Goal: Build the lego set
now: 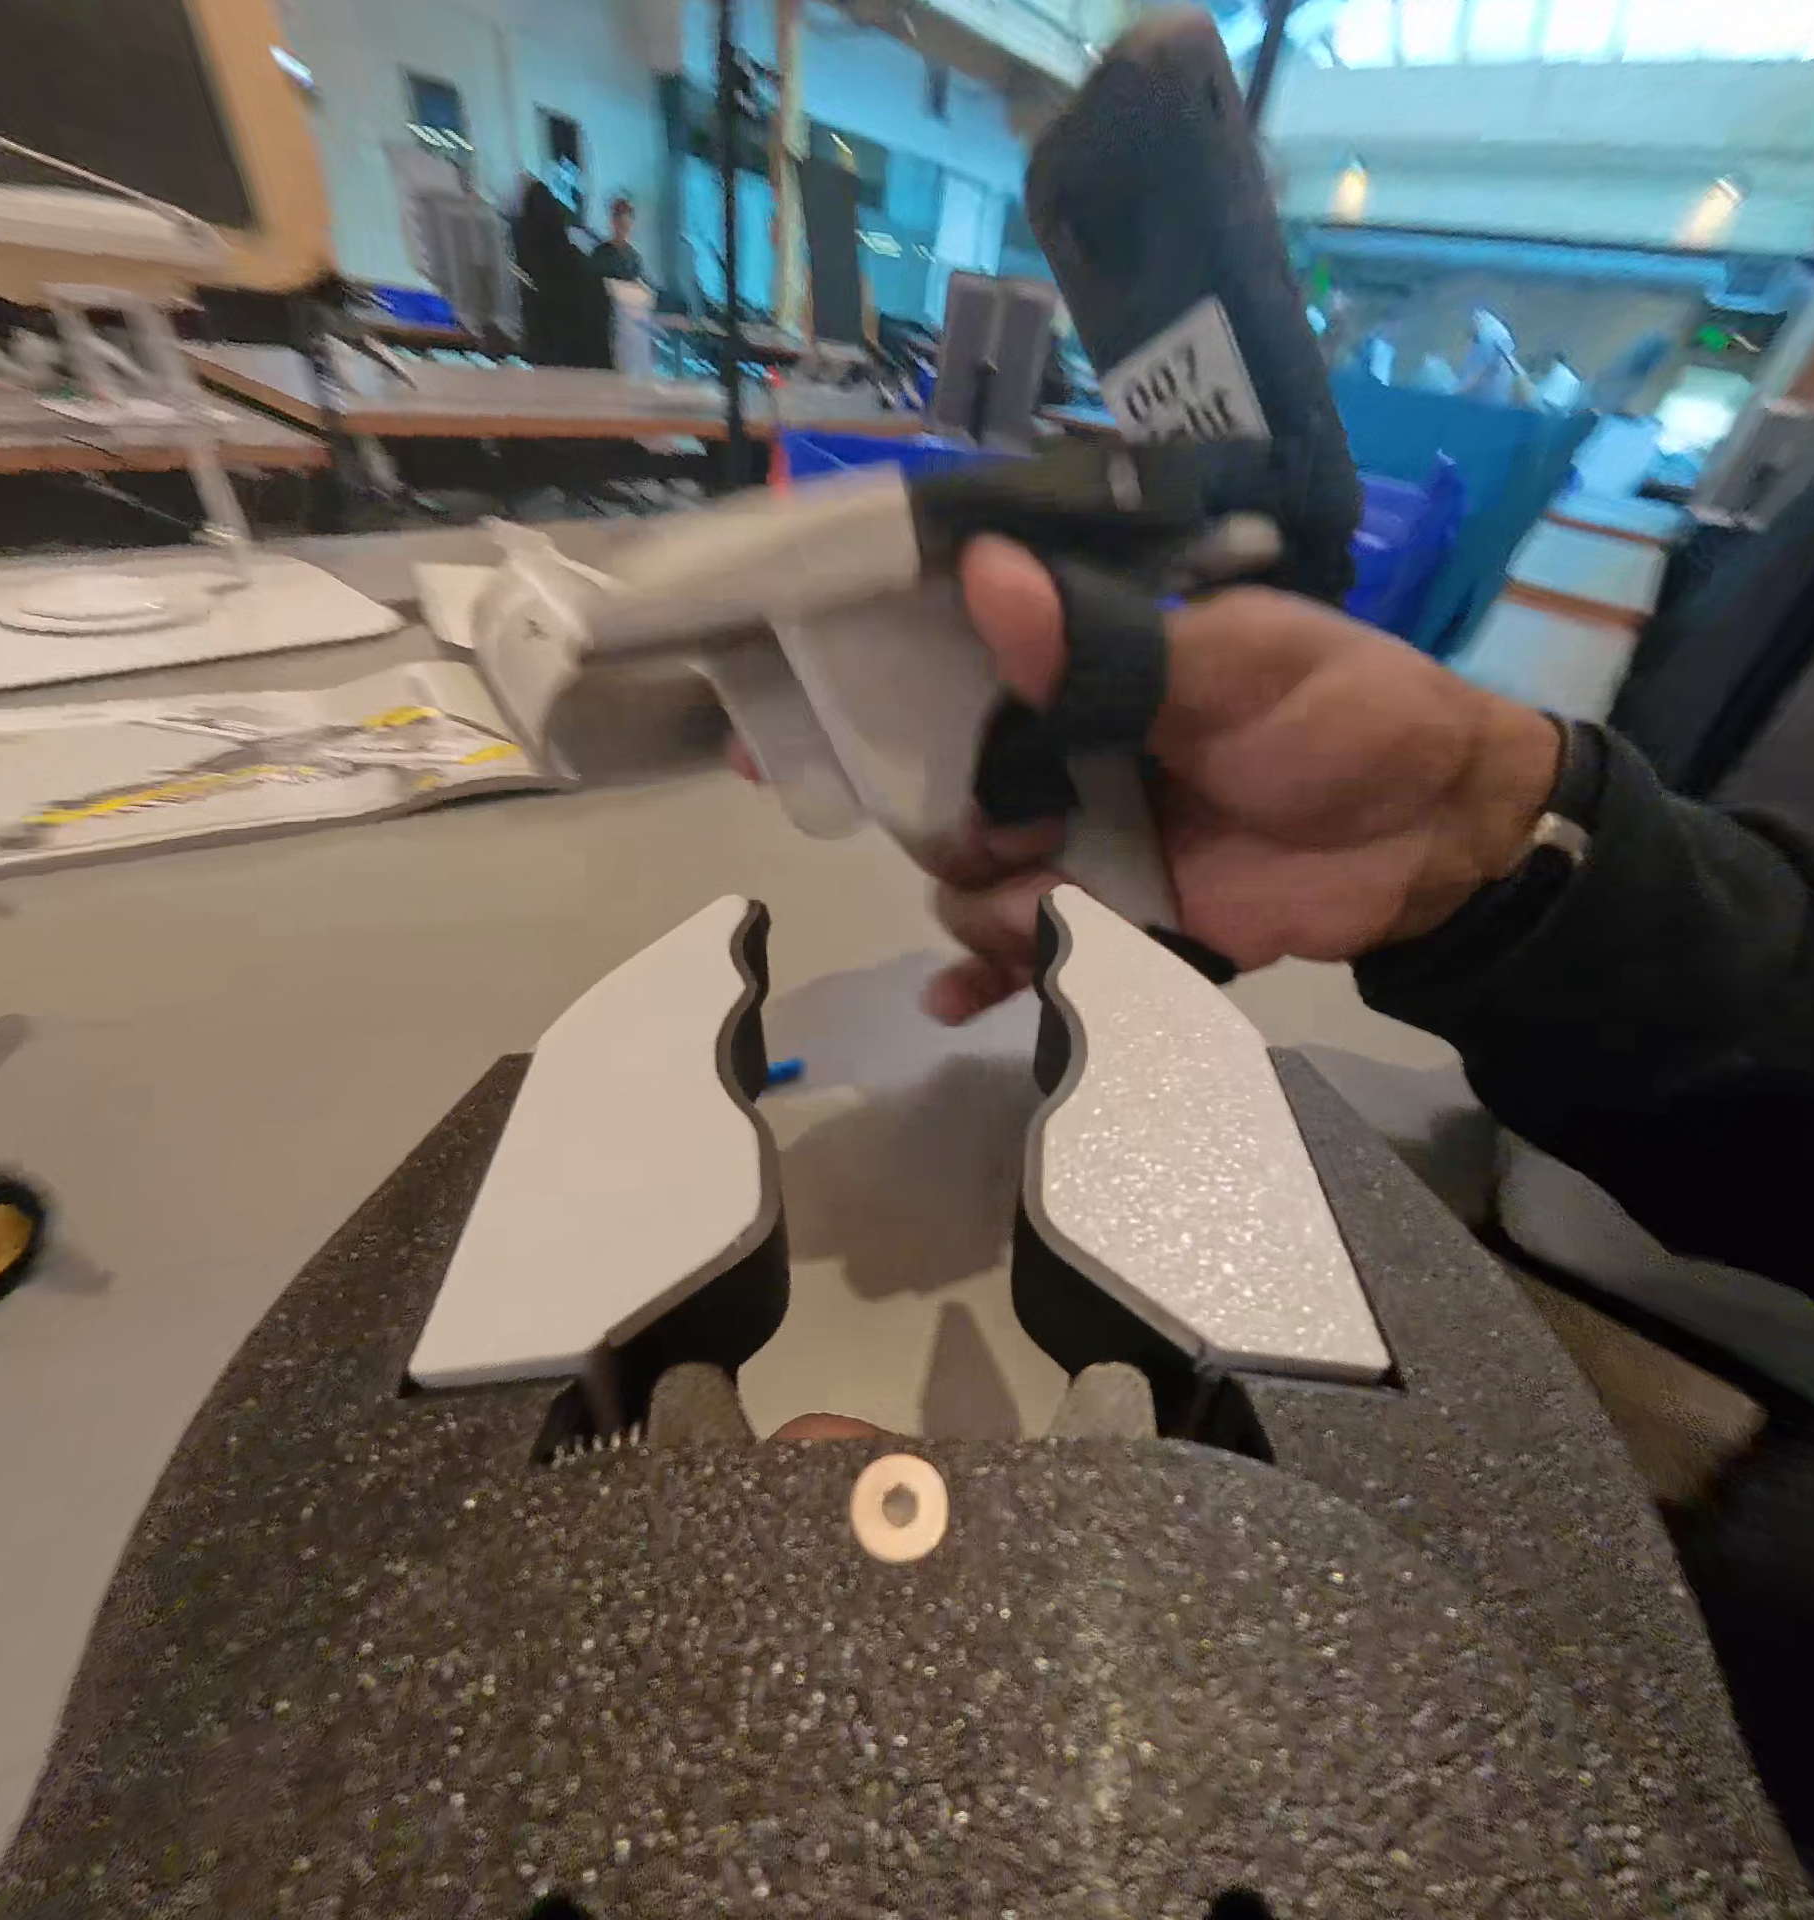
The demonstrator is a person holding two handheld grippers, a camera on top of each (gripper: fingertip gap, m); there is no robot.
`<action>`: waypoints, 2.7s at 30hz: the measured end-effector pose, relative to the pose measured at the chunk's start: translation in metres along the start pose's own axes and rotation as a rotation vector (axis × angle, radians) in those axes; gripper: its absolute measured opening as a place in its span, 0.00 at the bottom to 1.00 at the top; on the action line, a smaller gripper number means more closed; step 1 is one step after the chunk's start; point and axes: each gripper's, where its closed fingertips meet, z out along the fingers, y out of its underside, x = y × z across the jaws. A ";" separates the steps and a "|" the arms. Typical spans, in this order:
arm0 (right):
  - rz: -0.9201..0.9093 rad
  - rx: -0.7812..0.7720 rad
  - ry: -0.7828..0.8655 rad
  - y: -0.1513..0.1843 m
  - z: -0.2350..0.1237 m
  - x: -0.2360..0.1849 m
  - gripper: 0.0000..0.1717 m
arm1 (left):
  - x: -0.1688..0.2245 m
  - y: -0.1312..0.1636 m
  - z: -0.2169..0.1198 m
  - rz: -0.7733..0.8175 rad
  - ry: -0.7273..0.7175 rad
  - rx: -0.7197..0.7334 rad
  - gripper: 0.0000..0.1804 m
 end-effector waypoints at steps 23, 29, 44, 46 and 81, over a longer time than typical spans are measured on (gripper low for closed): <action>0.356 0.612 -0.394 -0.066 -0.053 -0.054 0.23 | 0.084 0.022 -0.006 0.113 0.630 -0.145 0.27; 0.313 0.628 -0.446 -0.069 -0.064 -0.069 0.25 | 0.091 0.018 -0.014 0.027 0.733 -0.145 0.22; 0.143 0.785 -0.247 -0.090 -0.089 -0.040 0.13 | 0.069 -0.017 0.000 -0.009 0.482 0.101 0.23; 0.027 0.712 -0.116 -0.086 -0.087 -0.026 0.11 | 0.059 -0.029 -0.011 -0.012 0.427 0.180 0.20; -0.454 -0.629 0.039 0.080 0.009 0.054 0.02 | -0.070 -0.089 -0.142 0.261 0.133 0.286 0.17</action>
